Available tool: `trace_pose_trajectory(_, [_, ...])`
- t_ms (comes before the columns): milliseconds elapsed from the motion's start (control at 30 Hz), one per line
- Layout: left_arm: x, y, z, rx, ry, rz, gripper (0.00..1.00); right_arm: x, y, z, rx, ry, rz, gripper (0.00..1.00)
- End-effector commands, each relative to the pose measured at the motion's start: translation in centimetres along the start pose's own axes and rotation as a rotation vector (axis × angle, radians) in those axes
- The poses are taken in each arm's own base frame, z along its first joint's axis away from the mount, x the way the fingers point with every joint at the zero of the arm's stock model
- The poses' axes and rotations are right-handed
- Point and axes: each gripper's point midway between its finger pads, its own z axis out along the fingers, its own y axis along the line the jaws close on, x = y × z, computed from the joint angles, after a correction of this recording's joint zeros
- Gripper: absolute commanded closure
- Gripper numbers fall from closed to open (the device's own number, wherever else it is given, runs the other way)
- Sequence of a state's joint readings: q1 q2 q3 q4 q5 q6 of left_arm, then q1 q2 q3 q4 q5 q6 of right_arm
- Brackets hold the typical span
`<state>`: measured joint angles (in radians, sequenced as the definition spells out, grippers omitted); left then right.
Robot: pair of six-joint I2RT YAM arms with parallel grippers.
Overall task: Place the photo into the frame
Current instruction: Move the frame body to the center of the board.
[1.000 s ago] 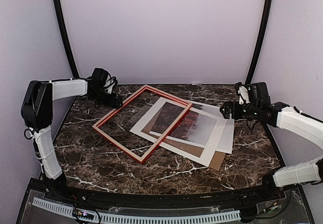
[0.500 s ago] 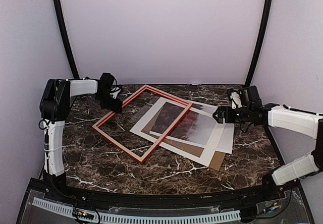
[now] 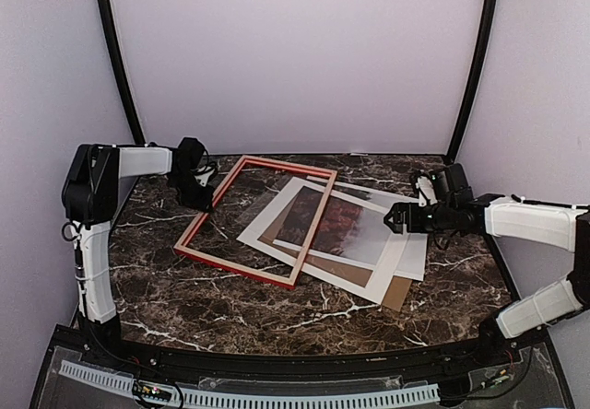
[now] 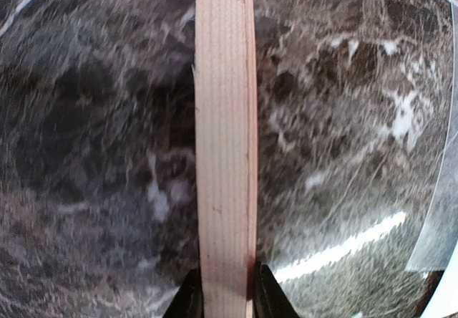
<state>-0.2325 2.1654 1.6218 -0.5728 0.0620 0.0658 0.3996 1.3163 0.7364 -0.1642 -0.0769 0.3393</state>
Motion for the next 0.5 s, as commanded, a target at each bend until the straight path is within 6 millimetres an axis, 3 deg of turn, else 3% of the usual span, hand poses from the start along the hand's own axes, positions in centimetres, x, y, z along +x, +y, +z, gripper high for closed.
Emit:
trace_pose_trajectory(0, [4.3, 1.6, -2.9, -0.095, 0.076, -0.057, 0.88, 0.1, 0.1, -0.4, -0.001, -0.026, 0.014, 0.01])
trace_pose_trajectory(300, [10.9, 2.9, -6.4, -0.176, 0.154, -0.085, 0.90, 1.5, -0.9, -0.1, 0.040, 0.017, 0.022, 0.01])
trace_pose_trajectory(467, [13.5, 4.2, -7.1, -0.177, 0.166, -0.184, 0.89, 1.7, -1.5, 0.7, 0.078, 0.033, 0.023, 0.01])
